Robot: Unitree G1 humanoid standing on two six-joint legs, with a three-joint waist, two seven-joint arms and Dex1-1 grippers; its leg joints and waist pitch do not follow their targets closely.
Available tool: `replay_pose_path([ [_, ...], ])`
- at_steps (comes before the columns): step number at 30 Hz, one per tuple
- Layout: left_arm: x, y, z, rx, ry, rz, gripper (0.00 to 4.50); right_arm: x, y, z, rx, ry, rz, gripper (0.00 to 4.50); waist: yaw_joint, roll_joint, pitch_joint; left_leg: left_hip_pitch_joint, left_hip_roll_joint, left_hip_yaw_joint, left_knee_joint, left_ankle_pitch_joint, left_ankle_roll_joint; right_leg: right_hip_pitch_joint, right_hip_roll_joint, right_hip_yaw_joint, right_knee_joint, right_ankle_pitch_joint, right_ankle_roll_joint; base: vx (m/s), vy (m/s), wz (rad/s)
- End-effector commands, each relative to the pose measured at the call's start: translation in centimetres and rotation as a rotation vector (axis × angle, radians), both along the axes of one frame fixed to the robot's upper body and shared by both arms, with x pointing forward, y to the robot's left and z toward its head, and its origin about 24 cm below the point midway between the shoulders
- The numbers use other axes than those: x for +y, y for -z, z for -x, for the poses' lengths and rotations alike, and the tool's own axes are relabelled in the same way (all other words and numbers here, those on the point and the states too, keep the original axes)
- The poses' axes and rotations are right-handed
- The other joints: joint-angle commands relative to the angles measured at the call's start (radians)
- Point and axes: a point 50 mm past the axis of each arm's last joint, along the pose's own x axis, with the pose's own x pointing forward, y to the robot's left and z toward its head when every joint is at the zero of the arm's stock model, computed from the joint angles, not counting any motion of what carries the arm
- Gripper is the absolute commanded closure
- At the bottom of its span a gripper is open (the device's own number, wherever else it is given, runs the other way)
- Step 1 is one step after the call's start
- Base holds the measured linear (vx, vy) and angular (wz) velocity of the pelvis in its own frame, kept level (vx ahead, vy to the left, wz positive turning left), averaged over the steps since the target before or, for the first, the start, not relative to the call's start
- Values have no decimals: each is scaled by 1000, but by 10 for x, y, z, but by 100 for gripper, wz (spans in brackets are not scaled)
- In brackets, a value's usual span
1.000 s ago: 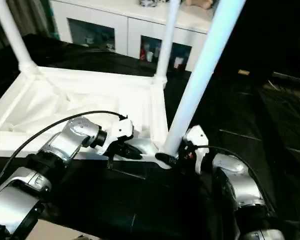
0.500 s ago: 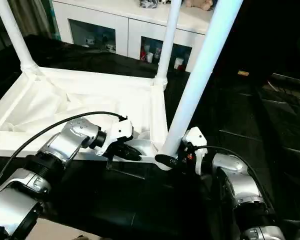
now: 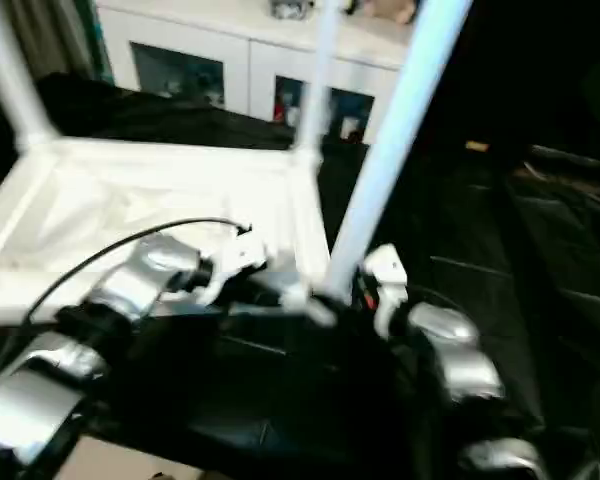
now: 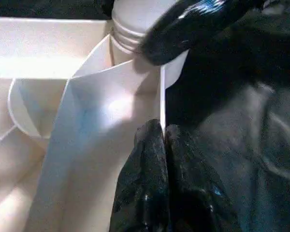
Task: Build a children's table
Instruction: Rotate leg to tighten
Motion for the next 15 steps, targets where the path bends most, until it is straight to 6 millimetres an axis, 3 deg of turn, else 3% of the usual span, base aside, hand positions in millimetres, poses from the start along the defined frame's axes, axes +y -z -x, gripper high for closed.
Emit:
replay_pose_path([
  [1,-2,17,5,62,-40,-49,450,-33,2,-6,-4,312,83,184,2,7,-61,9,9,5,-75,-244,17,43,-33,21,-60,-165,-230,0,0,0],
  [2,-2,17,5,61,-44,-50,450,-33,2,-6,-4,320,83,184,0,16,-63,10,9,5,-75,-232,12,42,-31,21,-58,-129,-235,0,0,0],
  [3,-7,20,3,49,-89,-60,450,-29,7,-6,-6,426,88,184,0,31,-62,11,6,4,-74,-226,11,43,-28,21,-55,-102,-241,0,0,0],
  [6,-16,23,1,25,-146,-69,450,-20,10,-6,-21,541,83,184,-6,23,-52,9,3,5,-78,-267,9,41,-27,21,-66,-150,-227,0,0,0],
  [7,-19,24,0,14,-167,-71,450,-13,12,-5,-25,569,77,184,-6,32,-42,8,2,5,-82,-282,8,36,-28,22,-70,-173,-221,0,0,0],
  [8,-23,25,0,4,-177,-76,450,-7,12,-5,-31,584,64,184,-8,28,-43,12,2,6,-82,-317,9,33,-27,22,-77,-230,-205,0,0,0],
  [9,-27,26,1,-14,-181,-91,450,7,11,-4,-39,592,42,184,-8,36,-28,9,1,4,-87,-336,10,26,-27,24,-83,-271,-188,0,0,0],
  [10,-30,27,2,-22,-177,-101,450,15,11,-3,-45,588,26,184,-10,38,-21,8,1,4,-90,-357,10,22,-24,25,-88,-300,-174,0,0,0],
  [11,-32,29,3,-30,-175,-112,450,25,10,-2,-53,587,12,184,-10,35,-24,12,0,2,-90,-378,9,21,-26,24,-91,-337,-155,0,0,0],
  [12,-34,30,4,-35,-174,-117,450,30,9,-1,-59,585,8,184,-10,37,-19,14,1,2,-93,-393,10,16,-22,25,-94,-350,-143,0,0,0],
  [15,-38,33,7,-28,-164,-121,450,50,8,3,-62,551,-26,184,-12,40,-13,15,1,-1,-98,-417,11,13,-19,29,-95,-351,-133,0,0,0],
])
